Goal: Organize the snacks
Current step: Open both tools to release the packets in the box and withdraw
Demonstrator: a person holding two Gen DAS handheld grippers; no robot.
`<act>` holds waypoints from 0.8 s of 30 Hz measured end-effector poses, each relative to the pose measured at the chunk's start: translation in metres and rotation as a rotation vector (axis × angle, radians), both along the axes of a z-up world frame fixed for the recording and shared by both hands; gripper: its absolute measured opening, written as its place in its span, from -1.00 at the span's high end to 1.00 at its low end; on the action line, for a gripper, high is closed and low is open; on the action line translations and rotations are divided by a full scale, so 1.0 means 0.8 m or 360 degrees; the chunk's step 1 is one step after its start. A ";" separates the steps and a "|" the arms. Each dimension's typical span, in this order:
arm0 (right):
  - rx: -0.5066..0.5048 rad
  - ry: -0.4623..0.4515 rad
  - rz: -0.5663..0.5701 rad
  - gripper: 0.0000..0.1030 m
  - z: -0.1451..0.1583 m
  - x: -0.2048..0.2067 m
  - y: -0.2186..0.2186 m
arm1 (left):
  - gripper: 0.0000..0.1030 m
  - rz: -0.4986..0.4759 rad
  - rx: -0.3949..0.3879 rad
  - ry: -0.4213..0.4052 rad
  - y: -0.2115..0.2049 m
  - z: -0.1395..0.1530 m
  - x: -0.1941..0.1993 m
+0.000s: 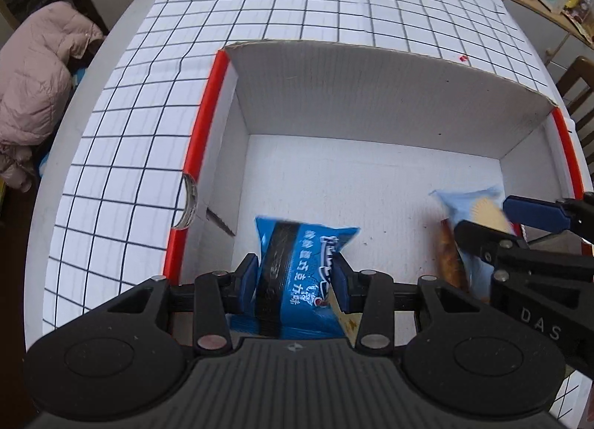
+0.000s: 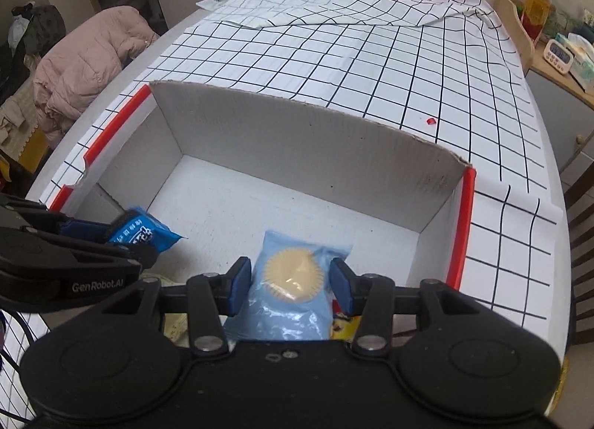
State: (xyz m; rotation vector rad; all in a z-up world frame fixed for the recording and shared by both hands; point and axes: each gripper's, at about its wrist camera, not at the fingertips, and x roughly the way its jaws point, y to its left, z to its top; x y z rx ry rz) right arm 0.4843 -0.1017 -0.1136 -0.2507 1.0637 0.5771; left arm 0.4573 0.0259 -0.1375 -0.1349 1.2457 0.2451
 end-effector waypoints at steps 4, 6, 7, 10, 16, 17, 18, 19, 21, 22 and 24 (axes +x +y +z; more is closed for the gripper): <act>-0.0005 0.0002 0.0007 0.11 0.000 0.001 0.000 | 0.11 0.0007 -0.0022 0.0021 -0.002 -0.001 -0.001; 0.0001 0.0005 0.0000 0.10 0.000 0.001 -0.001 | 0.09 0.0020 -0.0033 0.0016 -0.001 0.001 -0.003; 0.0008 0.0004 -0.0006 0.10 0.002 0.002 -0.002 | 0.09 0.0023 -0.0037 0.0008 -0.001 0.003 -0.004; 0.0040 0.0008 -0.0029 0.09 0.007 0.001 -0.007 | -0.06 0.0044 -0.0060 -0.0019 0.003 0.012 -0.012; 0.0094 0.0015 -0.0070 0.03 0.022 -0.015 -0.018 | -0.11 0.0041 -0.0093 -0.0111 0.004 0.036 -0.033; 0.0106 0.0010 -0.0074 0.00 0.026 -0.020 -0.020 | -0.12 0.0035 -0.0098 -0.0127 0.004 0.041 -0.038; 0.0118 0.0003 -0.0079 -0.01 0.030 -0.025 -0.022 | -0.12 0.0029 -0.0107 -0.0143 0.003 0.045 -0.042; 0.0130 -0.0006 -0.0085 -0.05 0.036 -0.030 -0.023 | -0.12 0.0019 -0.0113 -0.0158 0.003 0.049 -0.047; 0.0153 -0.0030 -0.0100 -0.12 0.046 -0.040 -0.026 | -0.16 -0.0004 -0.0115 -0.0193 0.001 0.059 -0.057; 0.0162 -0.0044 -0.0110 -0.16 0.052 -0.046 -0.028 | -0.17 -0.0016 -0.0114 -0.0212 -0.001 0.064 -0.063; 0.0181 -0.0073 -0.0134 -0.22 0.062 -0.058 -0.031 | -0.19 -0.0040 -0.0107 -0.0245 0.000 0.074 -0.072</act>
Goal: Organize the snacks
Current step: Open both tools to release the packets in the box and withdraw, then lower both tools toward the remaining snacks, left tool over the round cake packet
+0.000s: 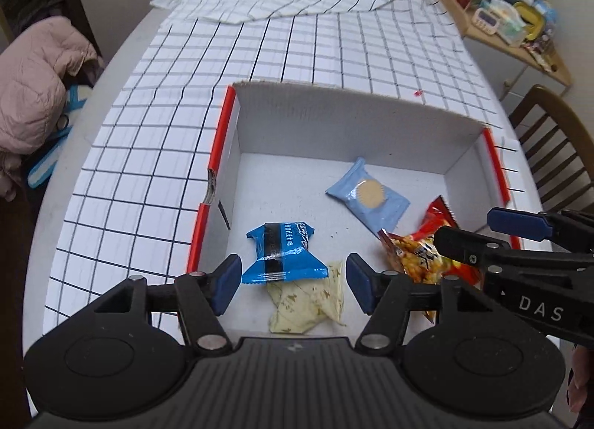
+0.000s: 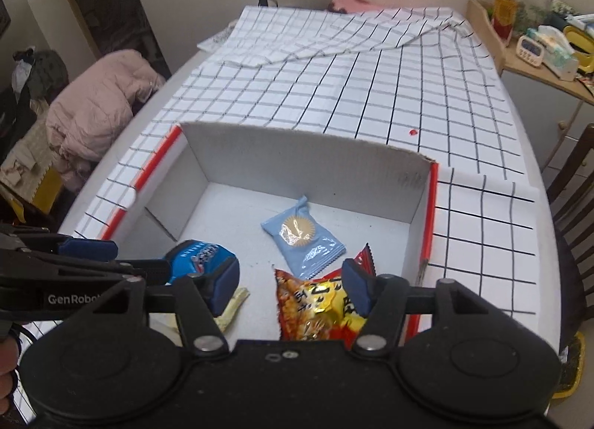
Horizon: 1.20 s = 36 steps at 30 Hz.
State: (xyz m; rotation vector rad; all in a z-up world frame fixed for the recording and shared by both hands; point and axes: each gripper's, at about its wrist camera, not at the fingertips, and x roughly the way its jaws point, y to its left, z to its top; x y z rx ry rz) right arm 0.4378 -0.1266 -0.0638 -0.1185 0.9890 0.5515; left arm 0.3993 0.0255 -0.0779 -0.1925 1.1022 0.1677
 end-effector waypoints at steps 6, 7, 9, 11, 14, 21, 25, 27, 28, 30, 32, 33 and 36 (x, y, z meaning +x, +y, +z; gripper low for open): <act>0.0044 -0.0065 -0.0053 -0.36 0.029 -0.037 -0.001 | -0.22 -0.0061 0.0000 -0.0103 0.003 0.032 -0.036; 0.0053 -0.0079 -0.0060 -0.42 0.035 -0.044 -0.001 | -0.24 -0.0074 0.0007 -0.0118 0.004 0.038 -0.042; 0.0077 -0.0105 -0.0065 -0.46 0.044 -0.059 0.000 | -0.28 -0.0103 0.0016 -0.0149 0.006 0.048 -0.054; 0.0090 -0.0128 -0.0080 -0.51 0.053 -0.071 0.002 | -0.29 -0.0127 0.0020 -0.0177 0.008 0.056 -0.066; 0.0117 -0.0150 -0.0102 -0.57 0.063 -0.090 0.003 | -0.29 -0.0149 0.0017 -0.0220 0.013 0.067 -0.083; 0.0189 -0.0189 -0.0140 -0.66 0.079 -0.139 0.004 | -0.33 -0.0186 0.0057 -0.0303 0.024 0.083 -0.124; 0.0213 -0.0207 -0.0135 -0.75 0.084 -0.168 0.005 | -0.44 -0.0209 0.0059 -0.0346 0.029 0.087 -0.147; 0.0231 -0.0218 -0.0134 -0.84 0.085 -0.182 0.004 | -0.49 -0.0222 0.0054 -0.0368 0.032 0.088 -0.160; 0.0246 -0.0221 -0.0131 -0.84 0.085 -0.188 0.003 | -0.49 -0.0228 0.0055 -0.0374 0.033 0.088 -0.166; 0.0274 -0.0209 -0.0124 -0.85 0.084 -0.200 0.001 | -0.49 -0.0243 0.0052 -0.0387 0.037 0.087 -0.179; 0.0292 -0.0208 -0.0114 -0.86 0.083 -0.211 -0.001 | -0.54 -0.0251 0.0047 -0.0400 0.040 0.084 -0.190; 0.0293 -0.0212 -0.0109 -0.86 0.082 -0.218 -0.001 | -0.60 -0.0258 0.0040 -0.0407 0.042 0.083 -0.196; 0.0285 -0.0216 -0.0096 -0.90 0.076 -0.234 -0.004 | -0.65 -0.0290 0.0005 -0.0424 0.045 0.079 -0.214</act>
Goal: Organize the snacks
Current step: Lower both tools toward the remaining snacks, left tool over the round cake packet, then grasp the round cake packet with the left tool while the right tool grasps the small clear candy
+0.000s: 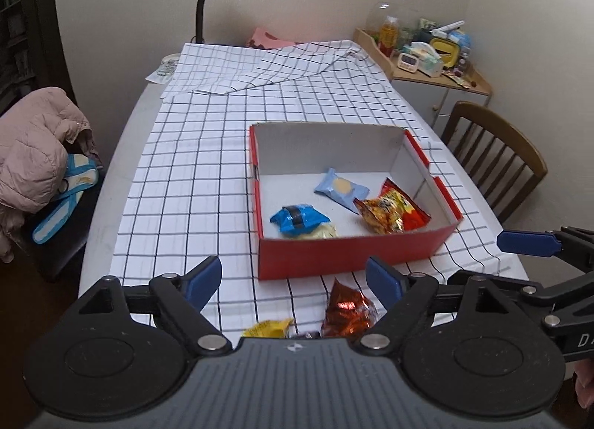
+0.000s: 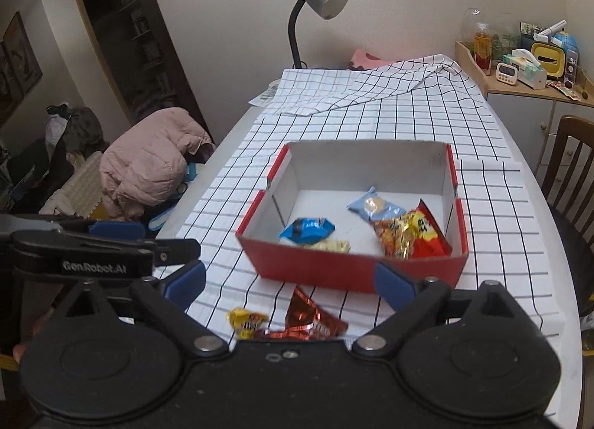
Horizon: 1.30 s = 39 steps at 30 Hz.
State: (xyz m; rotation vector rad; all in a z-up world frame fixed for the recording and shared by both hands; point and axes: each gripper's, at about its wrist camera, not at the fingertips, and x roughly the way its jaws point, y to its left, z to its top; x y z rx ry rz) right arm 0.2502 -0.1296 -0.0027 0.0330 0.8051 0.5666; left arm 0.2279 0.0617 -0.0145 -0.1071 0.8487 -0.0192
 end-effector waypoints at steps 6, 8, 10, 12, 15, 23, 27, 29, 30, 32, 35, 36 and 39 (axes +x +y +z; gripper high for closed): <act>-0.0030 0.0035 -0.0019 -0.93 -0.024 -0.033 -0.007 | -0.75 -0.0084 -0.0066 0.0030 -0.001 -0.022 -0.034; -0.0046 0.0065 -0.0025 -0.93 -0.038 -0.042 -0.011 | -0.75 -0.0096 -0.0067 0.0058 -0.005 -0.035 -0.046; -0.0062 0.0111 -0.0042 -0.93 -0.054 -0.049 -0.014 | -0.75 -0.0097 -0.0056 0.0089 -0.009 -0.051 -0.056; -0.0088 0.0168 -0.0060 -0.93 -0.071 -0.054 -0.016 | -0.75 -0.0092 -0.0045 0.0129 -0.012 -0.069 -0.063; -0.0113 0.0274 -0.0123 -0.91 -0.095 -0.058 -0.020 | -0.75 -0.0078 -0.0057 0.0229 -0.014 -0.095 -0.068; -0.0095 0.0580 -0.0374 -0.77 -0.152 -0.046 -0.040 | -0.75 -0.0108 -0.0043 0.0427 -0.032 -0.154 -0.069; -0.0112 0.0631 -0.0380 -0.71 -0.168 -0.042 -0.035 | -0.75 -0.0160 0.0012 0.0474 -0.047 -0.174 -0.068; -0.0129 0.0648 -0.0362 -0.67 -0.175 -0.042 -0.028 | -0.75 -0.0175 0.0017 0.0493 -0.052 -0.182 -0.067; -0.0139 0.0658 -0.0355 -0.66 -0.178 -0.041 -0.024 | -0.75 -0.0179 0.0019 0.0499 -0.054 -0.185 -0.067; -0.0151 0.0677 -0.0348 -0.61 -0.184 -0.039 -0.018 | -0.75 -0.0193 0.0032 0.0507 -0.059 -0.190 -0.065; -0.0171 0.0697 -0.0336 -0.53 -0.191 -0.036 -0.009 | -0.75 -0.0219 0.0051 0.0511 -0.066 -0.198 -0.065; -0.0183 0.0699 -0.0331 -0.50 -0.193 -0.035 -0.006 | -0.75 -0.0225 0.0052 0.0511 -0.068 -0.200 -0.066; -0.0224 0.0699 -0.0296 -0.35 -0.199 -0.034 0.004 | -0.75 -0.0239 0.0060 0.0507 -0.072 -0.205 -0.066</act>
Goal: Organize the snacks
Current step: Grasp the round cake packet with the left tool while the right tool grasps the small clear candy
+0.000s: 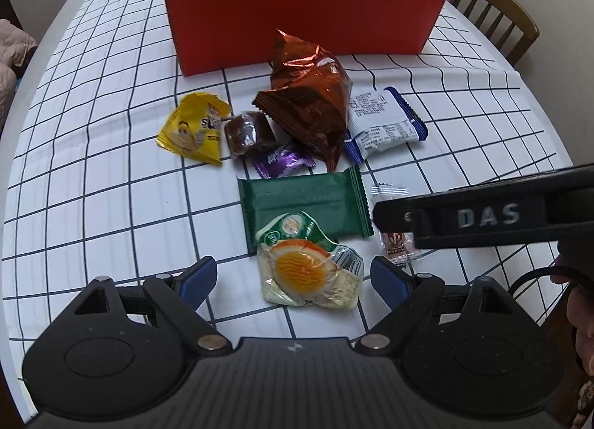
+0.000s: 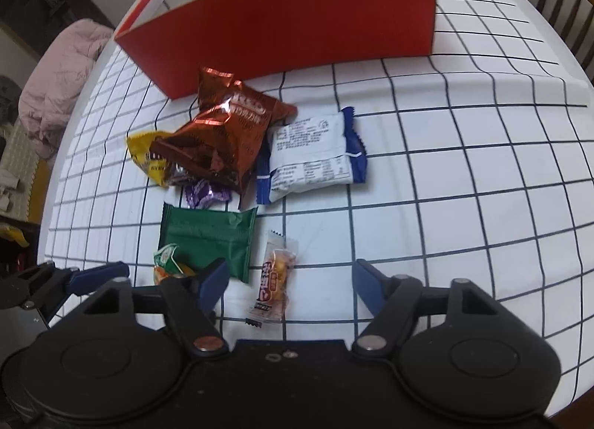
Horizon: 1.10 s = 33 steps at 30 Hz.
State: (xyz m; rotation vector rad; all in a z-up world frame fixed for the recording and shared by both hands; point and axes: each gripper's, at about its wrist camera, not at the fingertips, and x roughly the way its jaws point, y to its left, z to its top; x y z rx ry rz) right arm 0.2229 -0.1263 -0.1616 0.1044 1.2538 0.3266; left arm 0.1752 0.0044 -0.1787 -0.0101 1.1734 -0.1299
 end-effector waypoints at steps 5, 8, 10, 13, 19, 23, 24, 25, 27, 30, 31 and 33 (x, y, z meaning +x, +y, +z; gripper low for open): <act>-0.0057 0.0001 0.0068 -0.12 -0.009 0.000 0.014 | -0.75 -0.0002 0.0007 0.0014 -0.003 -0.010 0.002; -0.0092 -0.0027 0.0109 -0.01 -0.008 0.000 0.022 | -0.74 0.0021 0.0000 0.0010 -0.001 -0.013 0.004; -0.0135 -0.0048 0.0140 0.05 -0.008 -0.002 0.027 | -0.74 0.0038 -0.0024 0.0014 0.002 -0.014 0.005; -0.0184 -0.0079 0.0170 0.22 -0.008 -0.005 0.031 | -0.63 0.0027 -0.0010 0.0031 0.002 -0.018 0.006; -0.0212 -0.0108 0.0174 0.52 -0.008 -0.006 0.028 | -0.23 0.0038 -0.0044 0.0007 0.004 -0.013 0.003; -0.0191 -0.0114 0.0146 0.63 -0.007 -0.007 0.020 | -0.13 0.0079 -0.0072 0.0006 0.010 -0.012 0.004; -0.0184 -0.0114 0.0132 0.63 -0.008 -0.007 0.018 | -0.09 0.0089 -0.0084 0.0007 0.011 -0.012 0.004; -0.0177 -0.0113 0.0118 0.64 -0.008 -0.008 0.016 | -0.08 0.0103 -0.0098 0.0012 0.014 -0.011 0.004; -0.0153 -0.0105 0.0090 0.65 -0.007 -0.008 0.010 | -0.07 0.0136 -0.0127 0.0024 0.019 -0.010 0.003; -0.0102 -0.0104 0.0055 0.66 -0.001 -0.012 -0.001 | -0.05 0.0177 -0.0163 0.0033 0.027 -0.009 0.000; -0.0083 -0.0100 0.0045 0.67 0.001 -0.013 -0.005 | -0.05 0.0192 -0.0176 0.0038 0.030 -0.008 0.000; -0.0044 -0.0095 0.0023 0.67 0.006 -0.017 -0.012 | -0.05 0.0220 -0.0214 0.0044 0.036 -0.005 -0.002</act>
